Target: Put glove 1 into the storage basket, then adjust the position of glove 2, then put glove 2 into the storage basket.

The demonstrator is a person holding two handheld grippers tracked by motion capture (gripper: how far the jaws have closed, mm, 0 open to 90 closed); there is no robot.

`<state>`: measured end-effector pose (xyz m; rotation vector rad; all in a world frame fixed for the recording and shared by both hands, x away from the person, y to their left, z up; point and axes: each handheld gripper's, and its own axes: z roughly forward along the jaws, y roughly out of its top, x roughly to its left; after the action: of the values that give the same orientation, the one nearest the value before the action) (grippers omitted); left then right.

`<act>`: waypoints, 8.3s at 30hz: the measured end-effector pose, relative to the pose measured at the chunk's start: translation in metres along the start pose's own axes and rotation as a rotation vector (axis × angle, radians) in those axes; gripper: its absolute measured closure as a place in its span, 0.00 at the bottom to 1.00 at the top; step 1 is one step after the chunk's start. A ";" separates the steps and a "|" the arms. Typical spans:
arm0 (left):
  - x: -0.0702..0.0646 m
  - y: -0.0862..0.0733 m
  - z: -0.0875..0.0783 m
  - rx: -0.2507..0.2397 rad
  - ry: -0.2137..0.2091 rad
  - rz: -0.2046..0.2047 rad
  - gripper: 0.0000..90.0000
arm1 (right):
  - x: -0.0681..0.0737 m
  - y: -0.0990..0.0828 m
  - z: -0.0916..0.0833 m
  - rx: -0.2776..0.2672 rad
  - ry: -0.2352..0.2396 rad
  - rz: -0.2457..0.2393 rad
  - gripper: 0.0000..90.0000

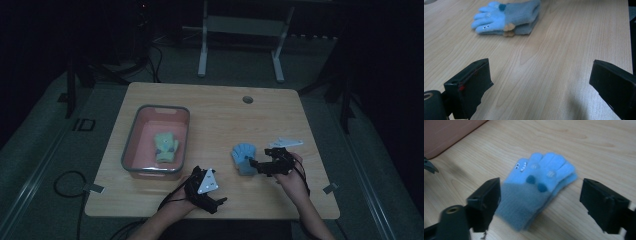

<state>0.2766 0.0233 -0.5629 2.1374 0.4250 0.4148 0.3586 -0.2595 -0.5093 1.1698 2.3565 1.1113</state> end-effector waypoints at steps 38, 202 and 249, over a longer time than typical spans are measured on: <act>0.022 0.076 0.061 0.012 -0.092 0.215 0.17 | -0.038 0.015 0.019 -0.008 0.035 0.023 0.38; 0.146 -0.008 -0.117 0.360 0.139 -0.021 0.10 | 0.123 0.149 0.141 -0.010 0.474 -0.194 0.21; 0.092 0.064 -0.061 0.160 0.030 -0.044 0.01 | 0.054 0.104 0.087 -0.053 0.433 -0.214 0.20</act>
<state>0.3405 0.0733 -0.4642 2.2739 0.5370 0.3993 0.4297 -0.1344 -0.4858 0.6865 2.6647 1.4535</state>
